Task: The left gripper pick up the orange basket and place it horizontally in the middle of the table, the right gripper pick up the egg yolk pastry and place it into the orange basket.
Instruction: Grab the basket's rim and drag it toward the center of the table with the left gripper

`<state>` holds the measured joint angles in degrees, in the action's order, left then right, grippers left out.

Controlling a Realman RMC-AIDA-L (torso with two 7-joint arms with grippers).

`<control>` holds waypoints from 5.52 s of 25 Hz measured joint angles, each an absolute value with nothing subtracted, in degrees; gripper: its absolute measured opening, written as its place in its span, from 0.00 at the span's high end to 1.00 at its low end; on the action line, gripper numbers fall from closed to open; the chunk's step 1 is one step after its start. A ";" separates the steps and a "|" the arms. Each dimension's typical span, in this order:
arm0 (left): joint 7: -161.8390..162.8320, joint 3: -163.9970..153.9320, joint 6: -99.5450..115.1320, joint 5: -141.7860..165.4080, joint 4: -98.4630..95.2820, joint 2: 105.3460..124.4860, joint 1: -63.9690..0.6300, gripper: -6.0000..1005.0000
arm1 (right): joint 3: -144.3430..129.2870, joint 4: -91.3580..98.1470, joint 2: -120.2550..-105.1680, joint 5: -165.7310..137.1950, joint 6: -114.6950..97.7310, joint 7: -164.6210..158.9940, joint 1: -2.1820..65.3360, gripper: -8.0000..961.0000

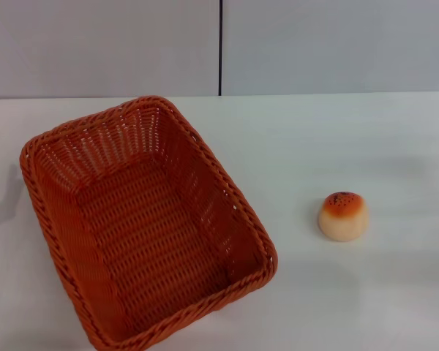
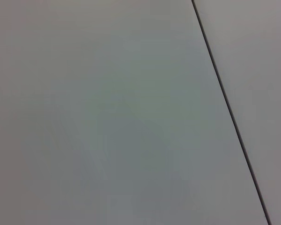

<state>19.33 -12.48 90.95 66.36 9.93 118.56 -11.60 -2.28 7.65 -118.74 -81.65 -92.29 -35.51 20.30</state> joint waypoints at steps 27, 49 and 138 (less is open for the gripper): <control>49.86 -26.91 85.62 66.83 -16.71 117.86 -10.70 0.20 | -2.10 7.72 -118.84 -81.48 -91.57 -35.51 19.64 0.40; 115.27 -47.17 89.39 115.98 -91.16 117.90 -19.12 0.20 | -2.10 7.90 -118.81 -81.46 -92.20 -35.51 19.37 0.40; 124.52 -81.42 78.55 165.67 -55.62 117.95 -49.98 0.64 | -0.61 6.41 -118.91 -81.38 -90.68 -35.51 19.25 0.40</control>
<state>124.52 -81.42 78.55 165.67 -55.62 117.95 -49.98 -0.61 6.41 -118.91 -81.38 -90.68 -35.51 19.25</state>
